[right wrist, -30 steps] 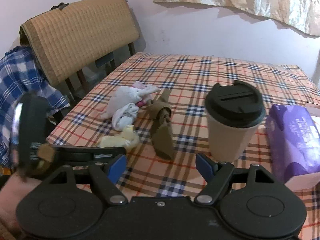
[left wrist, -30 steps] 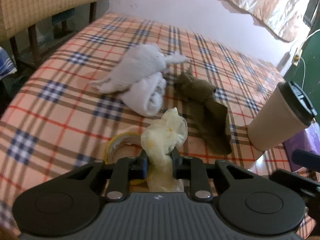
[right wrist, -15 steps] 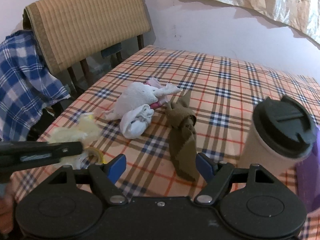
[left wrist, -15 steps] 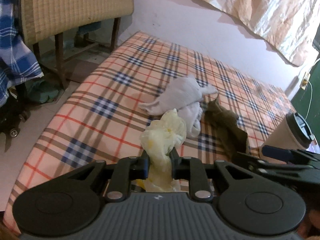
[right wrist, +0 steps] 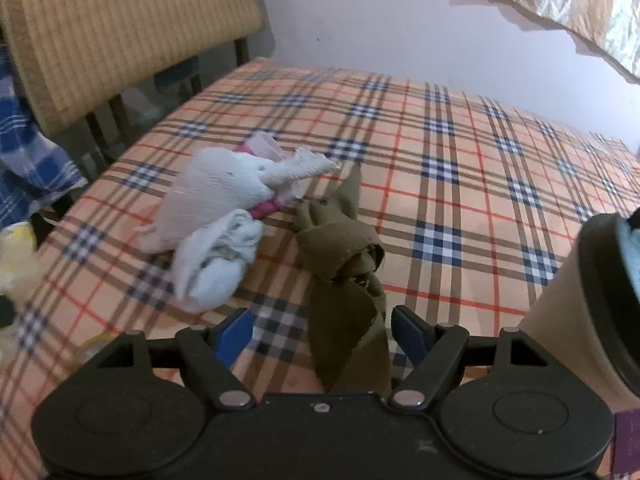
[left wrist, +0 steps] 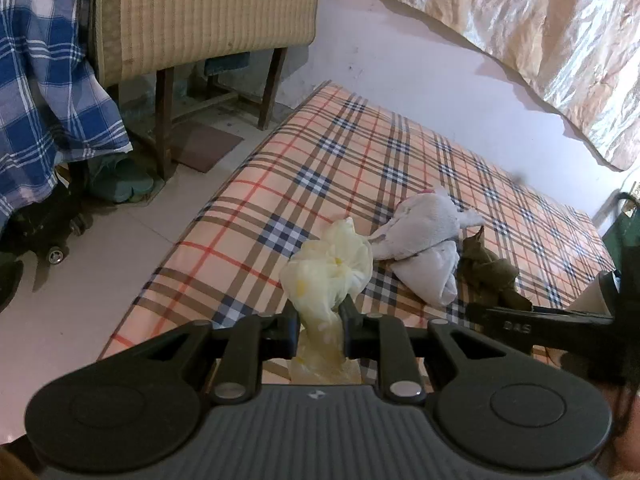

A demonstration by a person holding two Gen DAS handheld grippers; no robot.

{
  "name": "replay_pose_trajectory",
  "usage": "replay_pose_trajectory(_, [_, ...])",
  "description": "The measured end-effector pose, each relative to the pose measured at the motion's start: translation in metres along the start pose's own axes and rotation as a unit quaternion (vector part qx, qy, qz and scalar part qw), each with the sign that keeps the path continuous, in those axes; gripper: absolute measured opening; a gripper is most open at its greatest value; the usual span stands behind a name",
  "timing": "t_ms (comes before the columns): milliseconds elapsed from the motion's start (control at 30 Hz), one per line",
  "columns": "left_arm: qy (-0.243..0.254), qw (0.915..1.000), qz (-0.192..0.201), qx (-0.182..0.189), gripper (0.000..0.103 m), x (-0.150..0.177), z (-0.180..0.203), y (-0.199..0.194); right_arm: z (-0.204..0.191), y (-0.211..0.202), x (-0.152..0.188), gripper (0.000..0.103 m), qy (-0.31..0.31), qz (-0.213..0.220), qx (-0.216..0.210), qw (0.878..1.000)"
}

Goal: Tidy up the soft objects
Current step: 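Grasp the yellow plastic bag with the left gripper while the right gripper grasps the brown sock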

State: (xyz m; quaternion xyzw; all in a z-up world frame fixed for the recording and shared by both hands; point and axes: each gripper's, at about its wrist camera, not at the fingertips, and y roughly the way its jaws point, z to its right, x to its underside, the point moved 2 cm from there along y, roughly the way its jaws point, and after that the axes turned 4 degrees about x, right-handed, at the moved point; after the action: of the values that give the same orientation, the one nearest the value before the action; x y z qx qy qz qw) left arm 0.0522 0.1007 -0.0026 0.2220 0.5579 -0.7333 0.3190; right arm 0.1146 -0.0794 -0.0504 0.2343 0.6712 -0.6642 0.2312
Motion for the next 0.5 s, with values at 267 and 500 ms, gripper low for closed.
replay_pose_trajectory(267, [0.011, 0.9998, -0.007, 0.013, 0.022, 0.004, 0.013, 0.008, 0.007, 0.002, 0.004, 0.026, 0.021, -0.005, -0.020, 1.000])
replay_pose_trajectory(500, [0.021, 0.9995, -0.006, 0.022, 0.022, 0.004, 0.026, 0.006, 0.019, -0.047, 0.010, 0.026, 0.039, 0.034, -0.047, 0.998])
